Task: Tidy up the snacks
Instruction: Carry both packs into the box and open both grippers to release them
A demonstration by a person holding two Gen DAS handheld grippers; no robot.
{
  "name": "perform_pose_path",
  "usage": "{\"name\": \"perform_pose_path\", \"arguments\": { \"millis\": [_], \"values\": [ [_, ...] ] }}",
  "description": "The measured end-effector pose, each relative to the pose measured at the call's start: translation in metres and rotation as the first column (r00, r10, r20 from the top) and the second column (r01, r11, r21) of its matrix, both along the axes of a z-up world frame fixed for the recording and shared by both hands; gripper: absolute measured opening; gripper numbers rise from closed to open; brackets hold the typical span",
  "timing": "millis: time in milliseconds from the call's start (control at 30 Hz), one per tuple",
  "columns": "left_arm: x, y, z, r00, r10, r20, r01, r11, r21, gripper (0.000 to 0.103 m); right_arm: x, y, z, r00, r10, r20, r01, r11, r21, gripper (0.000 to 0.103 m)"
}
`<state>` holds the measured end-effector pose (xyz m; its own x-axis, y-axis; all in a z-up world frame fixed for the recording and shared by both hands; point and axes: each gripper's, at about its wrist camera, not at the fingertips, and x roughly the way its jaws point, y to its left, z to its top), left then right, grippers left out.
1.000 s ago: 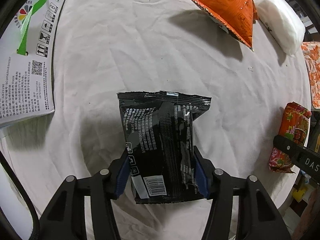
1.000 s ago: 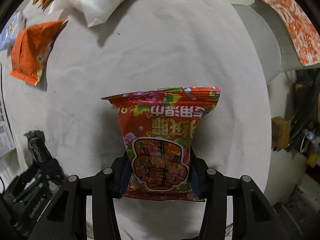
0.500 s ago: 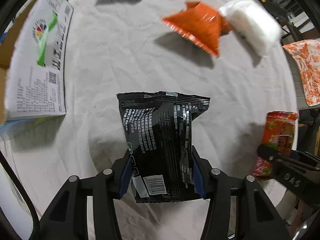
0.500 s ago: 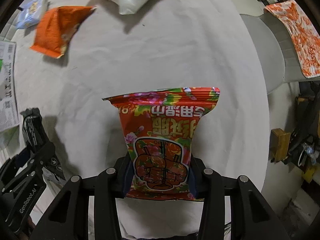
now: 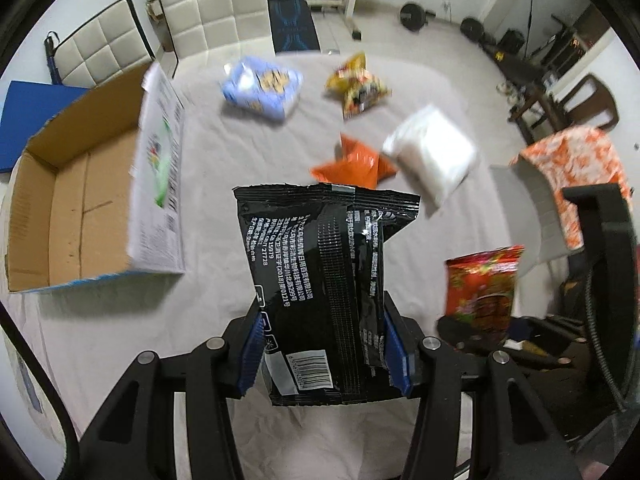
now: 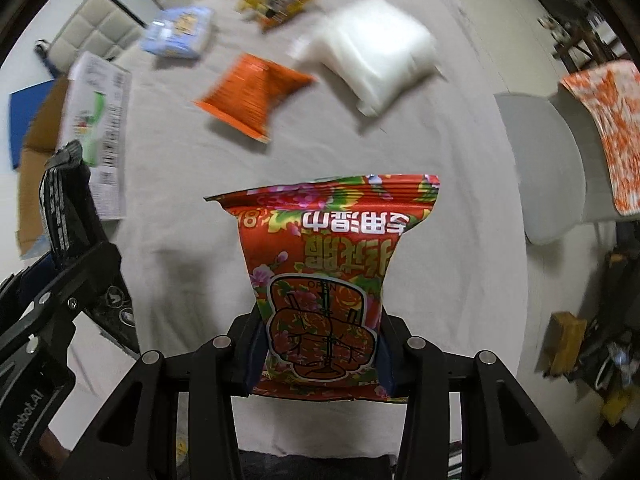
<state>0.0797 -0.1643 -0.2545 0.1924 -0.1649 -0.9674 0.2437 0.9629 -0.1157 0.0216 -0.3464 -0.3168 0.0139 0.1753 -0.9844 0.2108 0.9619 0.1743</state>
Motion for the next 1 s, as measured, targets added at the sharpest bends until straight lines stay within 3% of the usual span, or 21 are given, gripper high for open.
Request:
{"name": "perform_pose_path", "arguments": {
  "millis": [233,500,567,800,1000],
  "values": [
    [0.027,0.061,0.061,0.997,0.032,0.069,-0.027,0.997,-0.078,0.049,0.024,0.048,0.072,0.994,0.046,0.103,-0.052,0.997,0.059,0.046],
    [0.089,0.175,0.075,0.992,0.106,0.069,-0.1,0.991,-0.088,0.049,0.084,0.168,0.115,0.972,0.142,0.186,-0.162,0.982,0.101,0.046],
    [0.107,0.201,0.07,0.991,0.124,0.055,-0.119,0.989,-0.089,0.049,0.102,0.194,0.119,0.967,0.156,0.202,-0.18,0.978,0.105,0.046],
    [0.169,0.275,0.017,0.984,0.166,-0.064,-0.172,0.98,-0.102,0.049,0.177,0.281,0.085,0.965,0.182,0.192,-0.208,0.97,0.127,0.046],
    [0.211,0.299,-0.038,0.969,0.142,-0.204,-0.173,0.974,-0.146,0.049,0.219,0.322,0.039,0.967,0.219,0.129,-0.232,0.968,0.095,0.046]
  ]
}}
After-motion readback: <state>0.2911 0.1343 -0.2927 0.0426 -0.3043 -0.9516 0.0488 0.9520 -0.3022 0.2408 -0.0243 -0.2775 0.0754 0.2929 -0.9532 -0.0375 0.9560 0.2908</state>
